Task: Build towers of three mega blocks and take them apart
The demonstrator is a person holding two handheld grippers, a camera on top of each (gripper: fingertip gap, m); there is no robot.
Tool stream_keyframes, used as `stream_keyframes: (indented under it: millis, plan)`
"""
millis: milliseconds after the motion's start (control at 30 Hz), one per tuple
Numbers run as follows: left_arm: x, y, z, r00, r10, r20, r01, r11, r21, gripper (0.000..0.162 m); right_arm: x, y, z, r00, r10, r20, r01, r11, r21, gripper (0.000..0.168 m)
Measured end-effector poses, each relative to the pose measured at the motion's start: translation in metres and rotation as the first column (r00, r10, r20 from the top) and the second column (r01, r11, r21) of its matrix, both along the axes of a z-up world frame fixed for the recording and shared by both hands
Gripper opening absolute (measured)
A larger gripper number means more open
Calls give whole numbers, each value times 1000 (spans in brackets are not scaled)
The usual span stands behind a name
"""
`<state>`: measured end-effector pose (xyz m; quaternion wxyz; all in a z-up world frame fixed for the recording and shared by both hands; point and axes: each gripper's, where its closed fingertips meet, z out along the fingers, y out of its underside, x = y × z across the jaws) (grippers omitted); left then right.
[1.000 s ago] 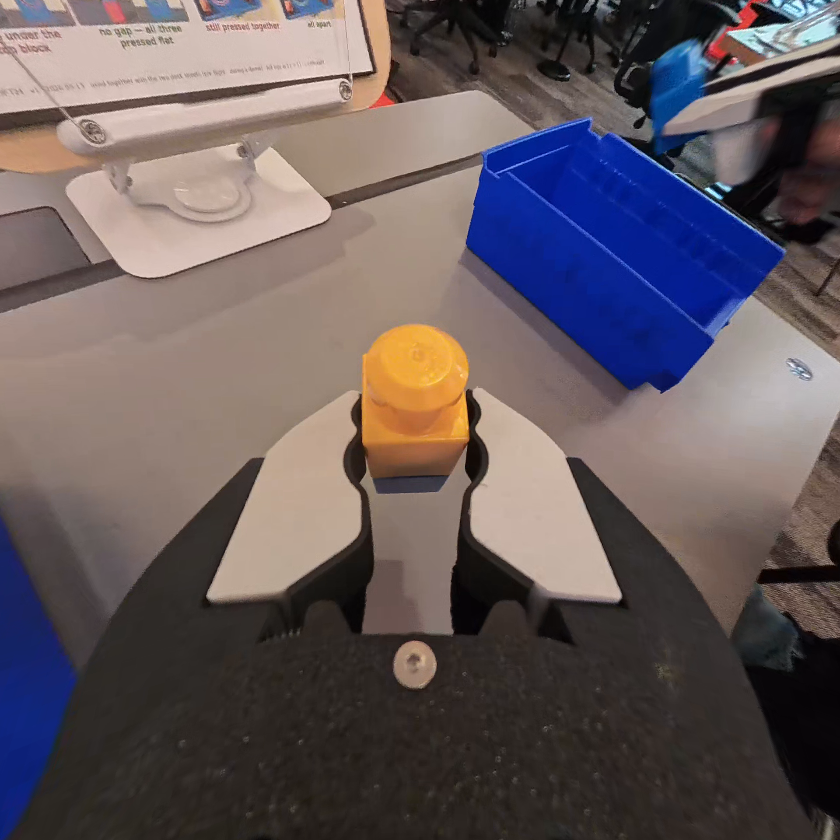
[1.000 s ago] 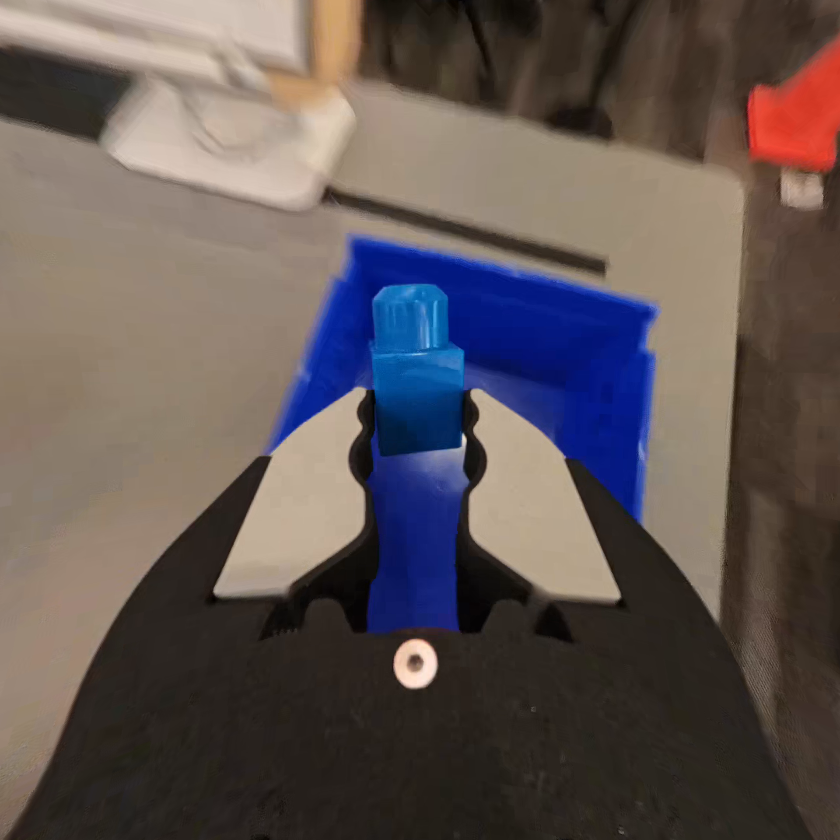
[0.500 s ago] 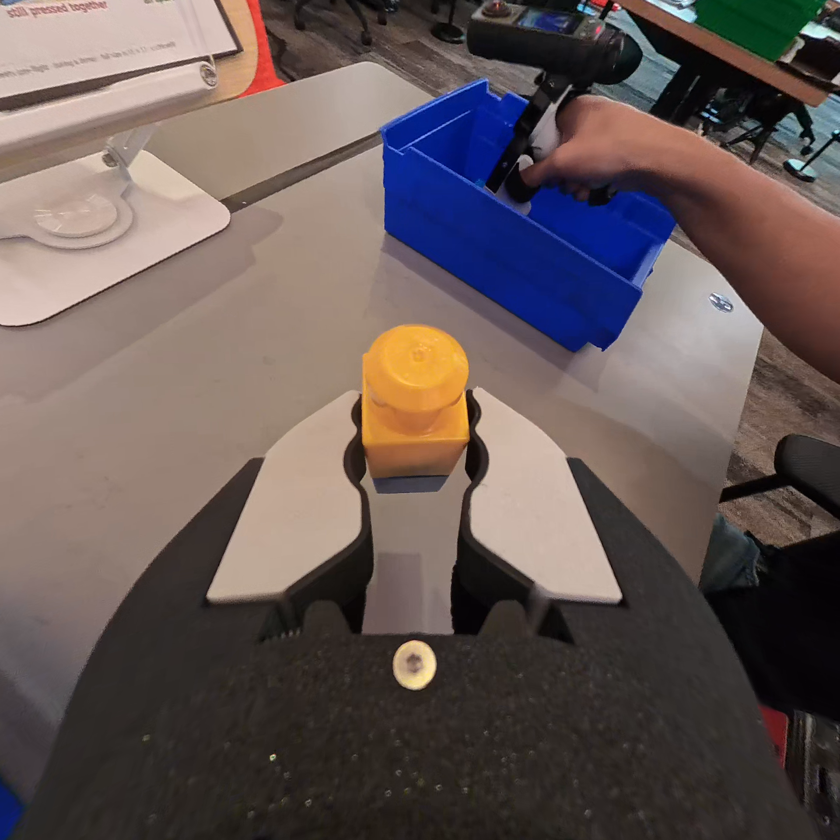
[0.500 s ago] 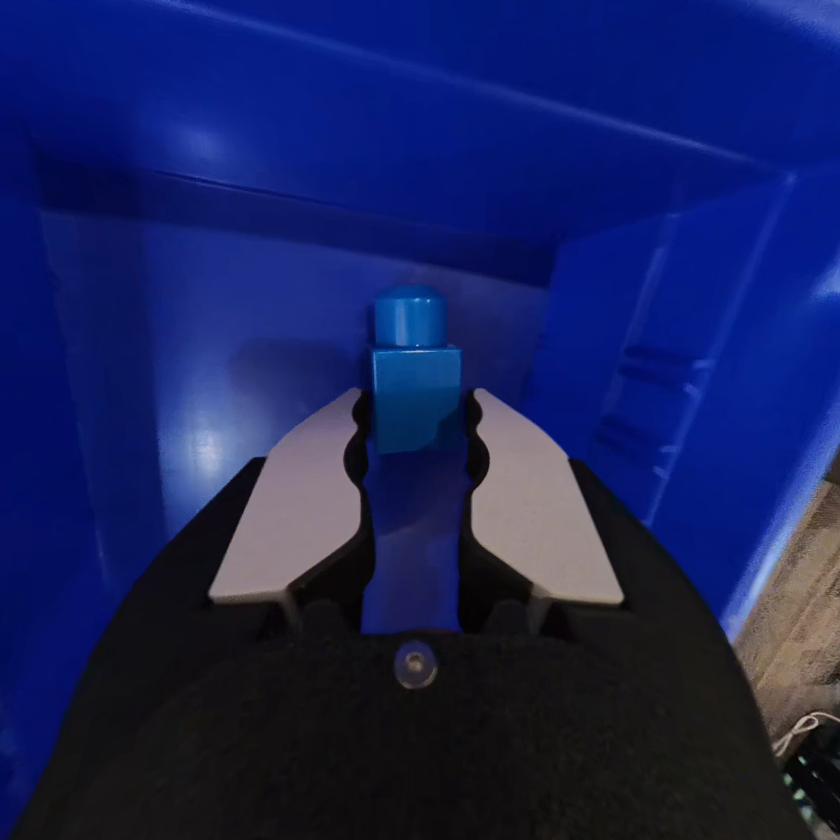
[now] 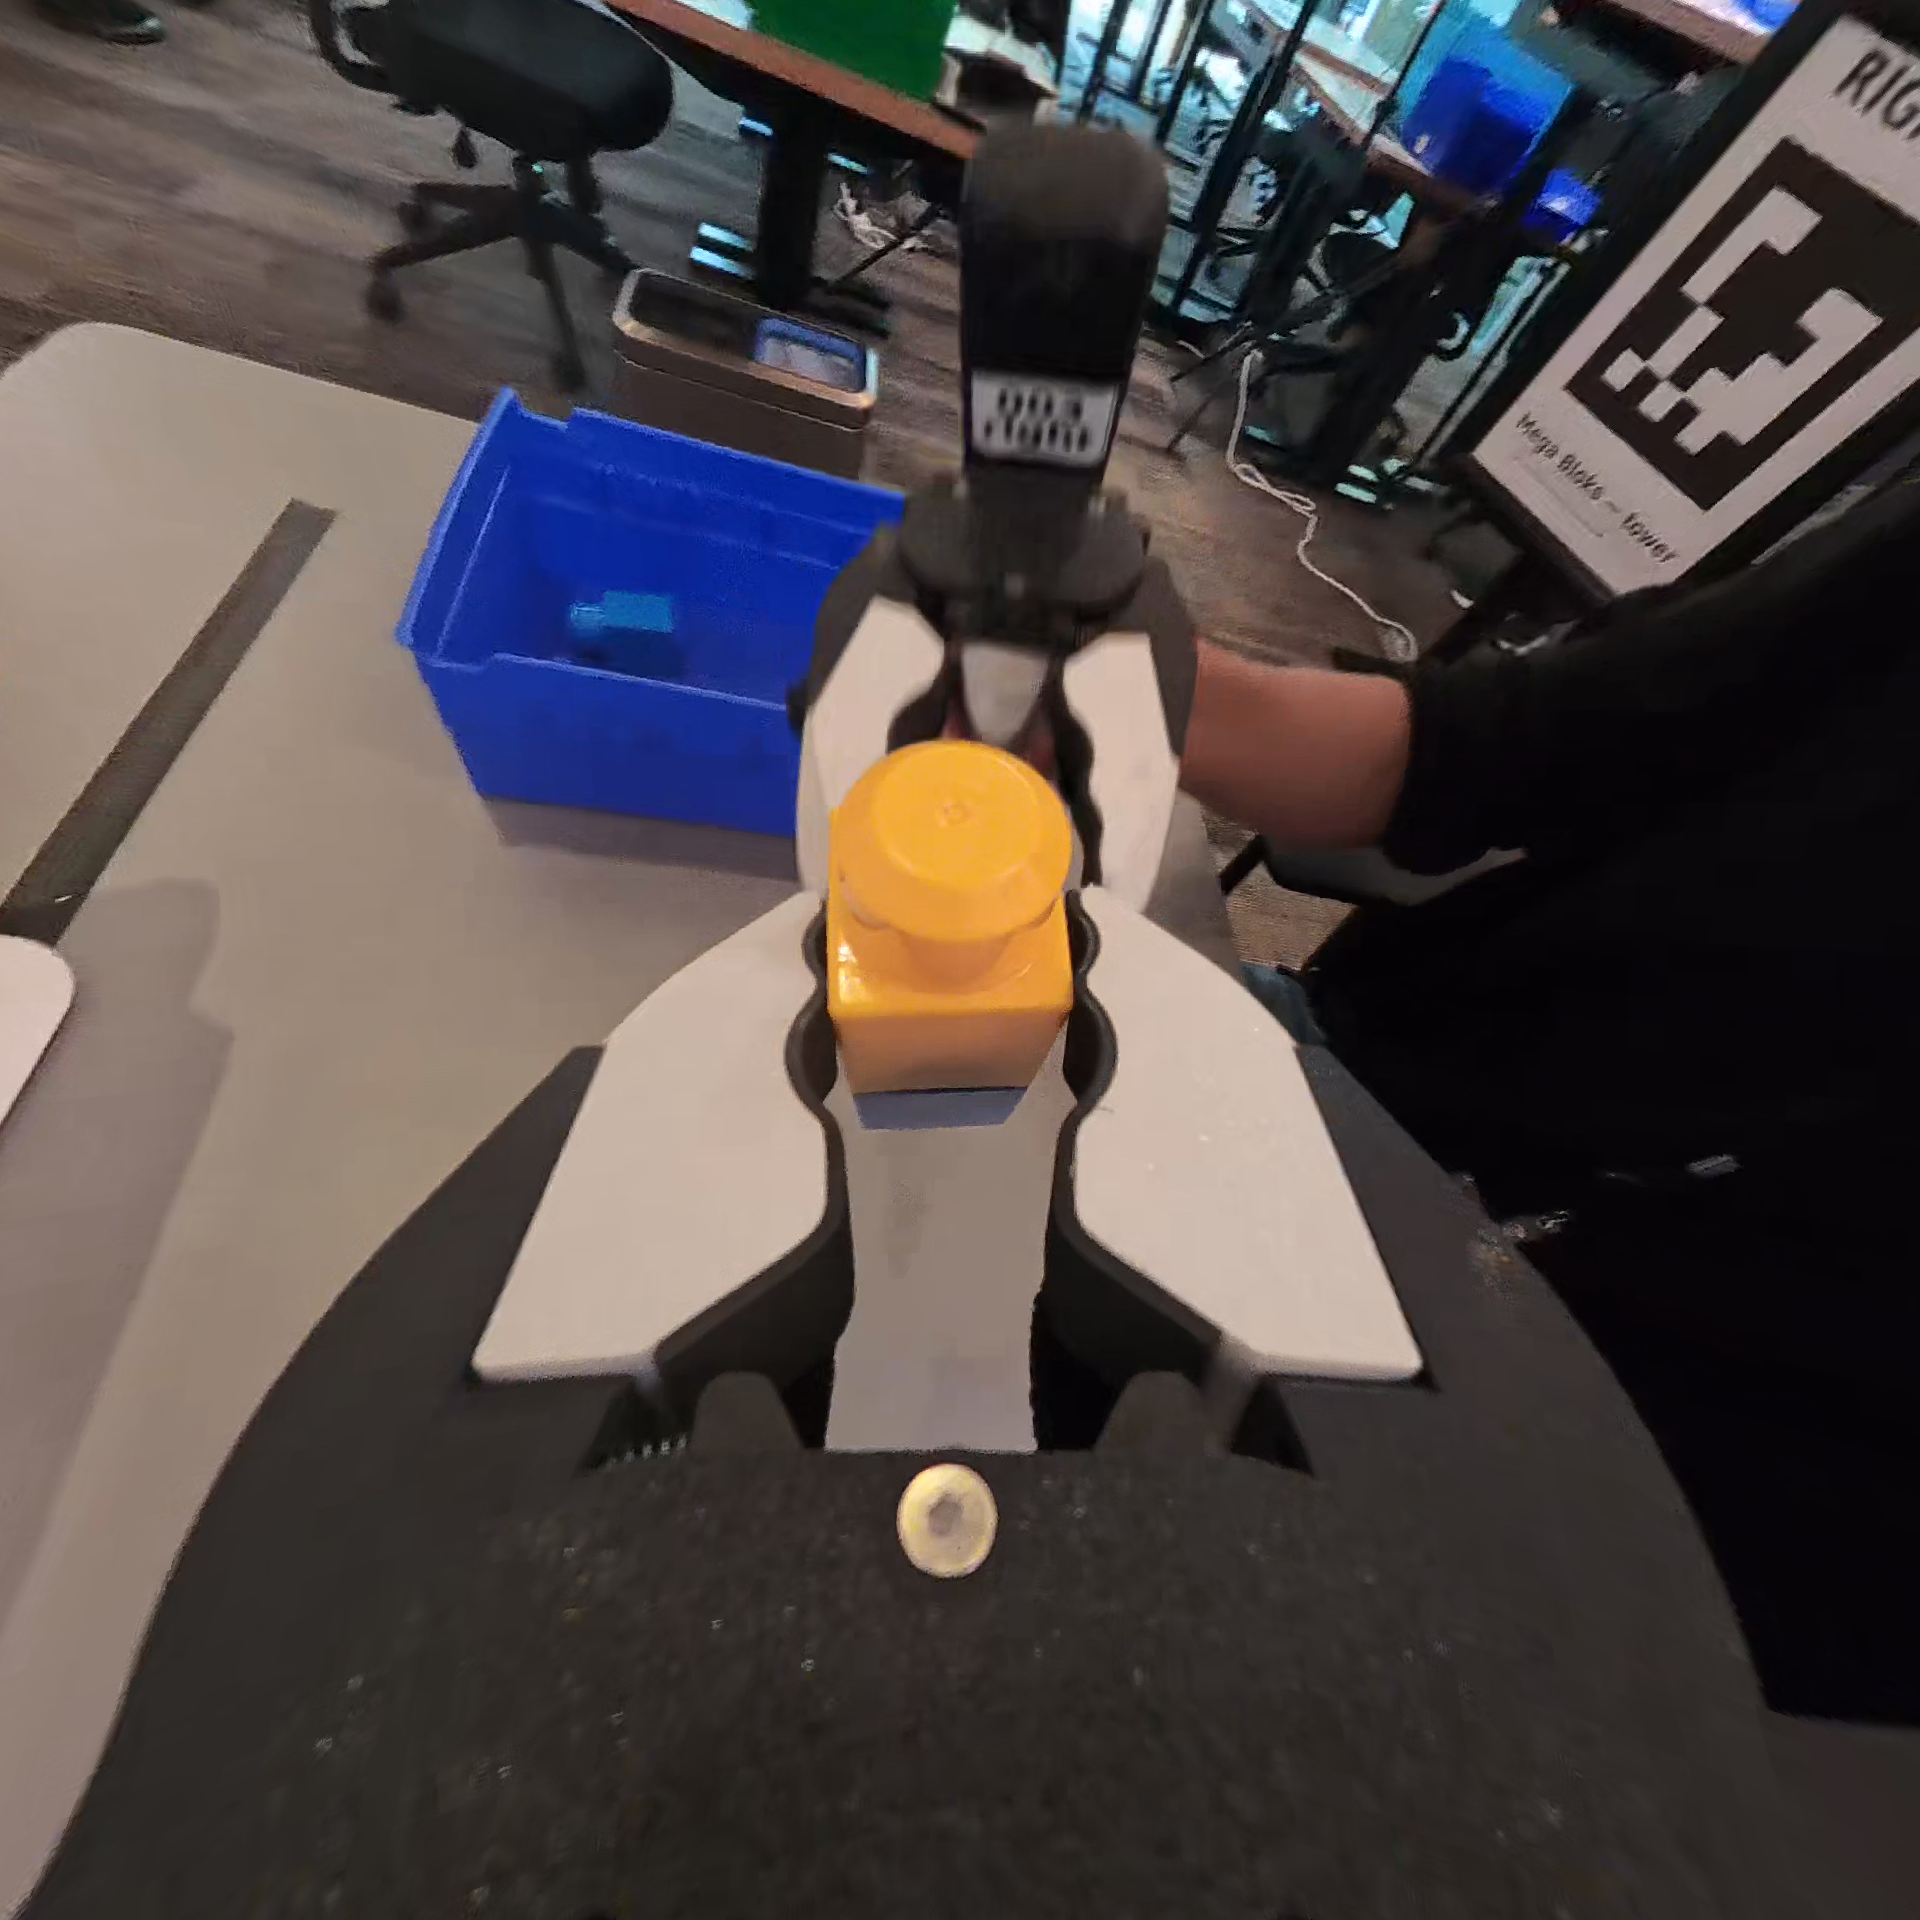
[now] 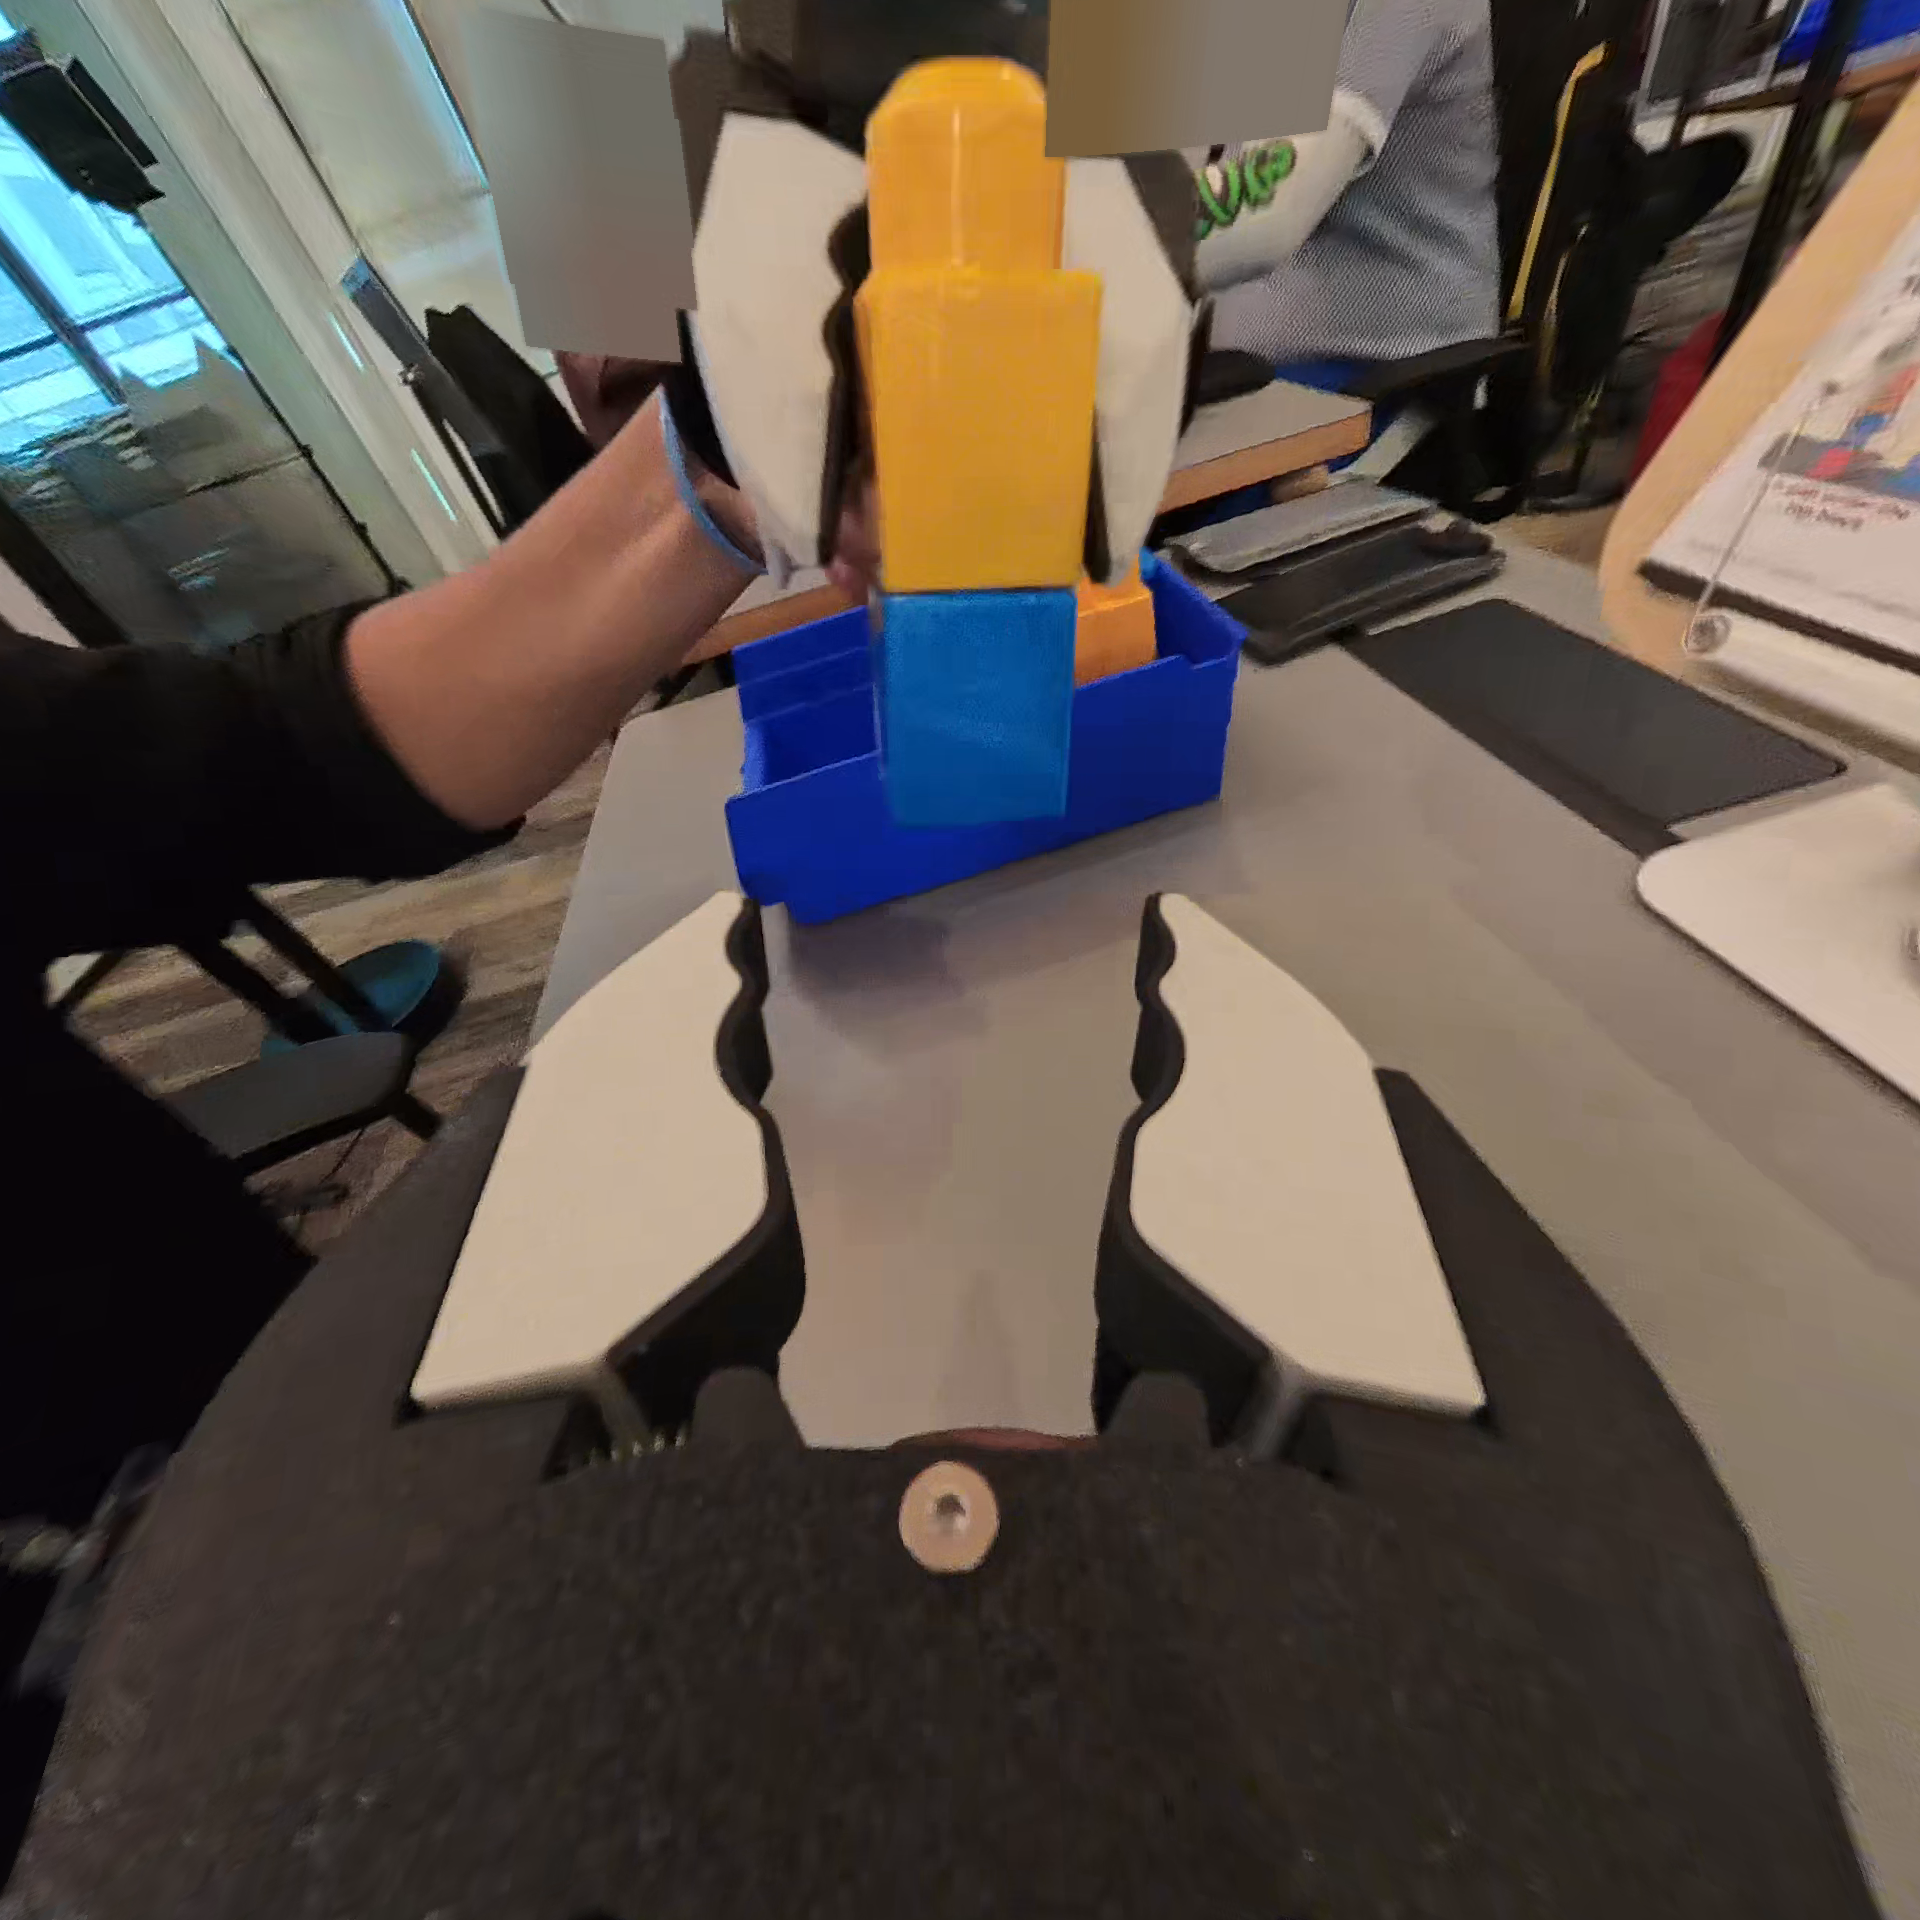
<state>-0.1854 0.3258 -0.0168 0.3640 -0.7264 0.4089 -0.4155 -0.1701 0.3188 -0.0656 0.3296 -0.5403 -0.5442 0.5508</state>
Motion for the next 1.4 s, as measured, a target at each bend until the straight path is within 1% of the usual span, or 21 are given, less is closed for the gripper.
stream_keyframes:
  millis: [100, 167, 233, 367, 433, 467, 500, 533, 567, 633, 700, 767, 800, 833, 900, 933, 1000, 1067, 1200, 1333, 1400]
  plan:
    - [8, 1, -4, 999, -38, -32, 37, 999, -14, 41, -22, 1, 5, 995, -20, -102, 18, 1000, -17, 64]
    - [13, 0, -8, 998, -41, -47, 41, 999, -8, 41, -26, 1, 11, 988, 2, -157, -13, 997, -70, 54]
    - [16, 1, -10, 998, -28, -48, 28, 1000, -2, 41, -27, -2, 7, 988, 37, -152, -50, 995, -84, 37]
    - [17, -2, -19, 994, -30, -108, 31, 1000, 6, 40, -23, -6, -2, 992, 32, -123, -41, 997, -71, 36]
    - [20, -3, -25, 991, -24, -129, 26, 1000, 10, 40, -17, -9, -16, 998, 32, -53, -35, 998, -56, 36]
    - [22, 2, -16, 997, 11, -72, -8, 999, 42, 40, -14, -10, -34, 999, 25, 37, -24, 999, -28, 36]
    - [22, 1, 5, 998, 18, 58, -21, 998, 53, 41, -11, -12, -51, 995, 16, 102, -16, 1000, -8, 36]
    - [18, -1, 26, 984, 12, 177, -21, 999, 48, 40, -6, -18, -60, 992, 19, 121, -16, 1000, -27, 36]
    - [12, -2, 38, 972, 23, 236, -37, 998, 53, 40, -1, -24, -63, 992, 18, 121, -11, 998, -55, 36]
    - [1, 2, 30, 981, 109, 163, -124, 989, 86, 40, 17, -33, -59, 993, -15, 116, 24, 997, -76, 36]
    - [-11, 7, 3, 963, 265, 41, -268, 960, 81, 41, 45, -35, -44, 991, -75, 108, 82, 994, -71, 36]
    - [-29, 14, -31, 882, 468, -56, -462, 882, 96, 41, 83, -6, -27, 964, -241, 116, 244, 970, -12, 36]
    - [-35, 14, -49, 836, 541, -89, -532, 840, 108, 41, 106, 24, -21, 919, -369, 136, 370, 929, 20, 36]
    - [-38, 11, -67, 803, 584, -116, -575, 811, 108, 41, 132, 60, -21, 844, -506, 181, 504, 862, 56, 36]
    - [-42, 7, -103, 725, 671, -155, -668, 740, 77, 41, 184, 129, -45, 635, -691, 345, 694, 707, 137, 36]
    - [-40, 5, -119, 700, 694, -165, -697, 715, 49, 41, 204, 155, -69, 530, -708, 466, 729, 662, 176, 36]
    - [-37, 4, -152, 658, 720, -219, -737, 675, 4, 41, 220, 187, -117, 398, -641, 657, 727, 657, 201, 37]
    - [-27, 6, -176, 652, 711, -264, -738, 675, -6, 41, 216, 206, -147, 333, -593, 733, 712, 668, 217, 36]
    - [-17, 17, -207, 643, 686, -341, -706, 703, 83, 41, 205, 218, -182, 200, -543, 815, 637, 704, 313, 37]
    - [-13, 25, -219, 645, 662, -382, -692, 718, 77, 41, 204, 221, -200, 113, -485, 867, 611, 722, 324, 37]
    - [-13, 28, -222, 645, 651, -401, -690, 721, 62, 41, 204, 222, -200, 100, -476, 874, 610, 723, 324, 37]
